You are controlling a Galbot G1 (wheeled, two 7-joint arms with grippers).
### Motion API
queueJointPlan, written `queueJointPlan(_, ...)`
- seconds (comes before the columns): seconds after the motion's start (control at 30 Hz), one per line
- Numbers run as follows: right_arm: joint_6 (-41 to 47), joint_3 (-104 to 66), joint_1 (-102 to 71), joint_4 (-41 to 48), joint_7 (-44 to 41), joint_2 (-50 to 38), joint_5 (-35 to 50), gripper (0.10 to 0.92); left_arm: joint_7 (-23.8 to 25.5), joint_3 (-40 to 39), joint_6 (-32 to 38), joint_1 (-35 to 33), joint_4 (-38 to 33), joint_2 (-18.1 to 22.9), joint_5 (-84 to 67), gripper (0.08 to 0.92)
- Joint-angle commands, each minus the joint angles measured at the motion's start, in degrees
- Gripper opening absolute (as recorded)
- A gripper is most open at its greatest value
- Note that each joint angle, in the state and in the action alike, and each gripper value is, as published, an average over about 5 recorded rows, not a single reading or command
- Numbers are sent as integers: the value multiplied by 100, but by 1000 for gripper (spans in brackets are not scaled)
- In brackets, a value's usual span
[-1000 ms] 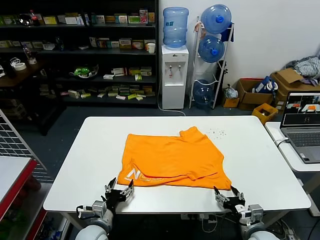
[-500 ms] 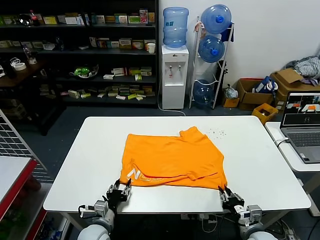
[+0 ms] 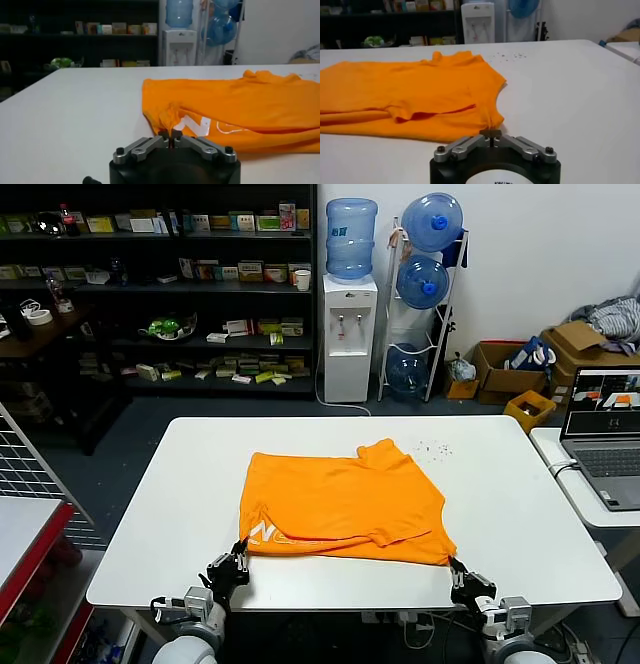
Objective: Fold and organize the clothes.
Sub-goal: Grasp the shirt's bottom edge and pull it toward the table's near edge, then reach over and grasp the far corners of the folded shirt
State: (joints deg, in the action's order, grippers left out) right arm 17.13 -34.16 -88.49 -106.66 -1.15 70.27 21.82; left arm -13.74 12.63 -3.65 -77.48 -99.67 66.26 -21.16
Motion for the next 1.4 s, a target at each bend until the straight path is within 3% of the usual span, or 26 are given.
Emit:
queueJointPlan(0.03,54,-264,-454,-457,123,-109,132,124,-510,64,-153,-406,-753,-100,-191,113)
queueJointPlan(0.3,207,-593,-1304,-1032,221,-172,280,124,-1042,231,-535,-1382,-1574,-280,-740,130)
queueJointPlan(0.63,185,-501,-1609,-1095,212,-44,54,129,-1049,206,-437,-2043,-1669,-176,-517,292)
queueJointPlan(1.0,60,-696,-1483,-1291,-18,-139,-168,432,-871,330,-427,-1795,-1897,-280,-548,613)
queueJointPlan(1.1,-37,-733,-1313,-1502,-91,-275,-123,519,-682,390,-404,-1541,-2082,-389,-791,700)
queueJointPlan(1.2,-2,-564,-614,-1524,7,-526,86,605,-454,364,-395,-845,-2012,-517,-1056,776)
queueJointPlan(1.4,571,648,1997,-313,617,-798,482,772,-157,-213,-489,1447,-459,-521,-1689,822)
